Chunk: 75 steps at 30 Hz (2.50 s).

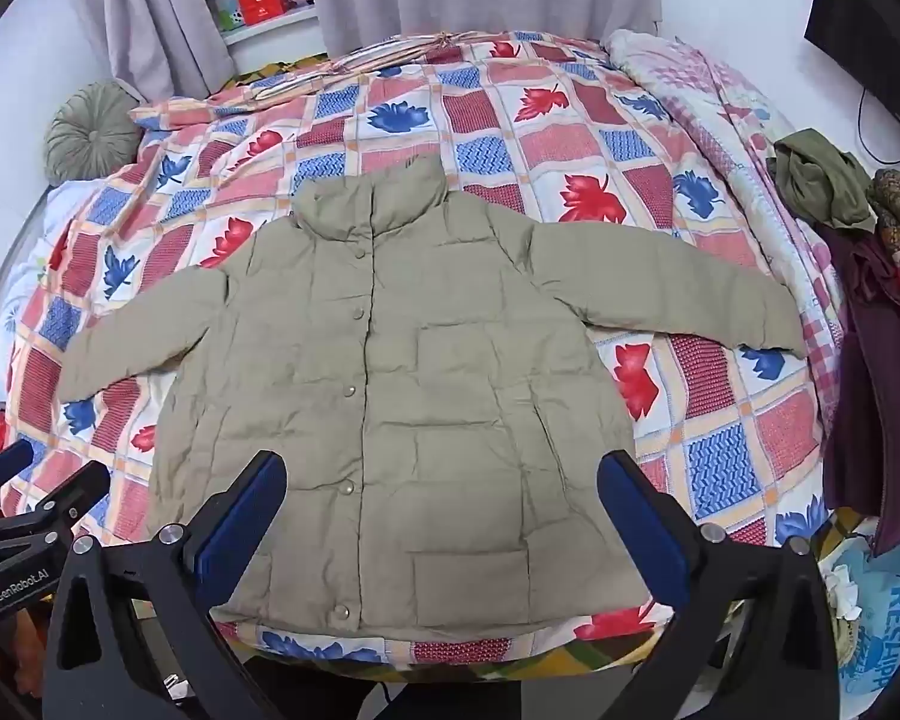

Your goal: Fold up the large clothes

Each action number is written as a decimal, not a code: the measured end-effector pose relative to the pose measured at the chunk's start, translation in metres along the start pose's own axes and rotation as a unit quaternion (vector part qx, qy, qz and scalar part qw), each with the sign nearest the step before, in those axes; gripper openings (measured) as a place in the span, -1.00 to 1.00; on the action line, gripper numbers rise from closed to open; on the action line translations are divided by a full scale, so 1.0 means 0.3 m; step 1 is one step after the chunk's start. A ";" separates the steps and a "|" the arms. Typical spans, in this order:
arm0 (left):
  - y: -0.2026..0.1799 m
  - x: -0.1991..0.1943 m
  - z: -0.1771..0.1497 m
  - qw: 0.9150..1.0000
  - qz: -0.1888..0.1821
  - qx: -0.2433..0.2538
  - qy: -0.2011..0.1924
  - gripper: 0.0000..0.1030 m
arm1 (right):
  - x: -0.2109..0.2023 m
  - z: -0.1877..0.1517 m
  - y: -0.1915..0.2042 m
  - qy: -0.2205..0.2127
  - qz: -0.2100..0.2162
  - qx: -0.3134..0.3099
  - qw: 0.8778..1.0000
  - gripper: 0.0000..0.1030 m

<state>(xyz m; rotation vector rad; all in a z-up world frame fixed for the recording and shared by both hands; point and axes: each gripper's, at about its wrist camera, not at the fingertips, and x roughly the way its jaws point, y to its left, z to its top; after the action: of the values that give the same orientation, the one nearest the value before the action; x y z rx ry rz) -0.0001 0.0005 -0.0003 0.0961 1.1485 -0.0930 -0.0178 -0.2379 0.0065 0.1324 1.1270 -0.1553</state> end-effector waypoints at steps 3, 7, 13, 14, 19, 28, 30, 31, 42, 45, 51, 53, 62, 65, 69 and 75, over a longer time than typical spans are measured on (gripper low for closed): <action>0.000 0.000 0.000 1.000 0.000 0.001 0.002 1.00 | 0.009 -0.015 0.003 0.003 -0.004 0.000 1.000 1.00; 0.005 0.002 -0.002 1.000 -0.001 0.002 0.000 1.00 | -0.020 0.022 0.005 0.004 -0.009 -0.005 1.000 1.00; 0.007 -0.009 0.005 1.000 -0.003 0.005 0.000 1.00 | -0.033 0.019 0.012 -0.011 -0.016 -0.008 1.000 1.00; 0.008 -0.011 0.006 1.000 -0.002 0.006 -0.001 1.00 | -0.032 0.015 0.010 -0.012 -0.016 -0.008 1.000 1.00; -0.004 -0.031 -0.001 1.000 0.002 0.009 -0.007 1.00 | -0.034 0.016 0.015 -0.012 -0.017 -0.011 1.000 1.00; -0.002 -0.034 0.002 1.000 0.002 0.009 -0.007 1.00 | -0.038 0.010 0.020 -0.013 -0.020 -0.013 1.000 1.00; -0.001 -0.035 0.001 1.000 0.001 0.009 -0.007 1.00 | -0.039 0.009 0.022 -0.013 -0.020 -0.013 1.000 1.00; -0.001 -0.036 0.001 1.000 0.001 0.008 -0.007 1.00 | -0.040 0.009 0.022 -0.013 -0.020 -0.013 1.000 1.00; 0.001 -0.036 -0.004 1.000 0.001 0.009 -0.008 1.00 | -0.040 0.005 0.027 -0.014 -0.022 -0.015 1.000 1.00; 0.001 -0.035 -0.004 1.000 0.001 0.008 -0.008 1.00 | -0.040 0.006 0.028 -0.014 -0.022 -0.015 1.000 1.00; 0.001 -0.034 -0.005 1.000 0.001 0.009 -0.008 1.00 | -0.039 0.008 0.029 -0.015 -0.022 -0.015 1.000 1.00; 0.002 -0.035 -0.006 1.000 0.000 0.009 -0.008 1.00 | -0.040 0.008 0.031 -0.014 -0.022 -0.016 1.000 1.00; 0.000 -0.033 -0.005 1.000 0.001 0.008 -0.008 1.00 | -0.040 0.007 0.032 -0.014 -0.023 -0.015 1.000 1.00; 0.000 -0.033 -0.004 1.000 0.001 0.009 -0.008 1.00 | -0.040 0.006 0.033 -0.015 -0.023 -0.016 0.999 1.00; 0.006 -0.037 -0.006 1.000 0.000 0.009 -0.009 1.00 | -0.039 0.007 0.030 -0.015 -0.023 -0.016 0.999 1.00; 0.006 -0.036 -0.006 1.000 0.000 0.009 -0.009 1.00 | -0.039 0.007 0.031 -0.014 -0.023 -0.016 1.000 1.00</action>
<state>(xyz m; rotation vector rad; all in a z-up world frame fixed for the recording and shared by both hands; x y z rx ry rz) -0.0061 0.0027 0.0090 0.1106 1.1299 -0.1028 -0.0191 -0.2286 0.0182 0.0753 1.1041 -0.1792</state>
